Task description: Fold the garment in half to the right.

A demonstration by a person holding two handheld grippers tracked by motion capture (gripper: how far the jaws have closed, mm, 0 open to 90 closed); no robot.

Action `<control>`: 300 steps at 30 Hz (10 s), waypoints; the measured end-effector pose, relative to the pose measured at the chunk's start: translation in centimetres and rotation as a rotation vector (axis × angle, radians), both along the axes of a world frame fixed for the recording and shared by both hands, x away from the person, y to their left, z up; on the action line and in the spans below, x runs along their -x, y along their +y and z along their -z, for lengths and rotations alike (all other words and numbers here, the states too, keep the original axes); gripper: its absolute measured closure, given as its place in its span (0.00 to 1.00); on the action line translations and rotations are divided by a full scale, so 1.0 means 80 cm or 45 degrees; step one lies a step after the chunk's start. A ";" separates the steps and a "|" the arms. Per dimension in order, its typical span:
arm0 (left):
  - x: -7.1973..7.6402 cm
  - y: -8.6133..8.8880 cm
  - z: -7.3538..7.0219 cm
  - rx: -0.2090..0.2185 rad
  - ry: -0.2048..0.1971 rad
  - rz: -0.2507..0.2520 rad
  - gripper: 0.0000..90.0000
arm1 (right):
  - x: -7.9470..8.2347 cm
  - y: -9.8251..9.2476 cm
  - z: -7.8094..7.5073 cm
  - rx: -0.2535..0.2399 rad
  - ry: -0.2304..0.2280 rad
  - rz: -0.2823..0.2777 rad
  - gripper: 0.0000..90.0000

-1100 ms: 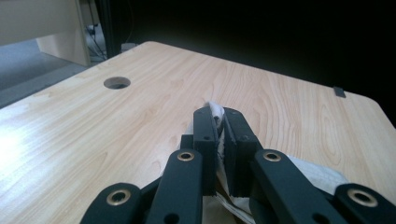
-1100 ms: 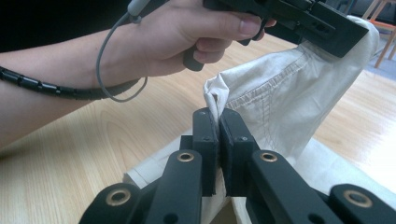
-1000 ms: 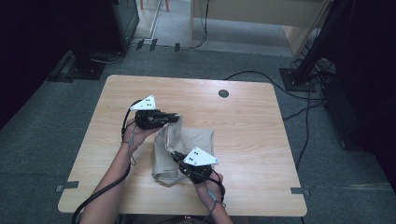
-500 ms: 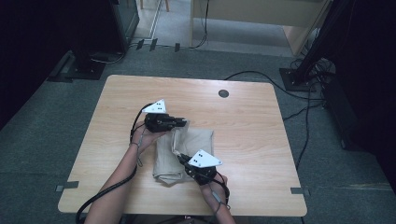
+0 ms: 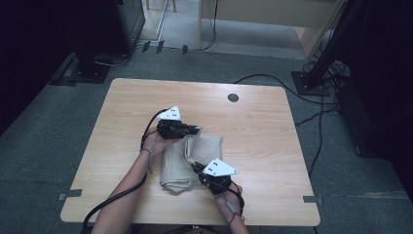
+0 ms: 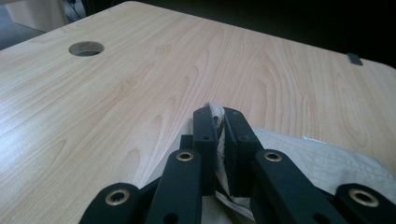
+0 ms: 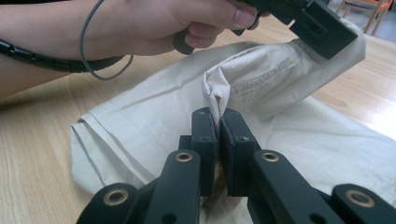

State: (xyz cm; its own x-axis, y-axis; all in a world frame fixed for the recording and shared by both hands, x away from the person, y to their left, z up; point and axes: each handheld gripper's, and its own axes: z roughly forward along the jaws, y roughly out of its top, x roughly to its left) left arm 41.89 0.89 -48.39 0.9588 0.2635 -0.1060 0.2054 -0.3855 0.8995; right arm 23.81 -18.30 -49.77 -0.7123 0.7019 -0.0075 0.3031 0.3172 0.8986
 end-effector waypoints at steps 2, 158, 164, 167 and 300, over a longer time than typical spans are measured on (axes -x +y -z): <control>0.001 -0.005 0.000 -0.026 -0.015 0.004 0.94 | 0.000 -0.001 0.003 -0.007 0.010 0.006 0.94; 0.033 0.082 0.048 -0.199 0.036 -0.348 0.24 | -0.077 -0.064 0.017 0.130 0.161 -0.199 0.36; 0.034 0.076 0.051 -0.214 0.029 -0.347 0.24 | -0.078 -0.056 0.016 0.138 0.137 -0.219 0.34; 0.034 0.075 0.051 -0.214 0.026 -0.351 0.24 | -0.080 -0.050 0.012 0.144 0.114 -0.232 0.33; 0.094 0.103 0.043 -0.236 0.049 -0.404 0.24 | -0.120 -0.070 0.023 0.144 0.230 -0.182 0.20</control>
State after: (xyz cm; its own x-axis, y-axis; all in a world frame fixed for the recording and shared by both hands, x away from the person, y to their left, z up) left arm 34.37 9.12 -51.82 0.8225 0.5652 -0.0628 0.3729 -0.4527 0.8099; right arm 33.39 -23.89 -51.58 -0.8011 0.5959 0.0559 0.4002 0.4638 0.7904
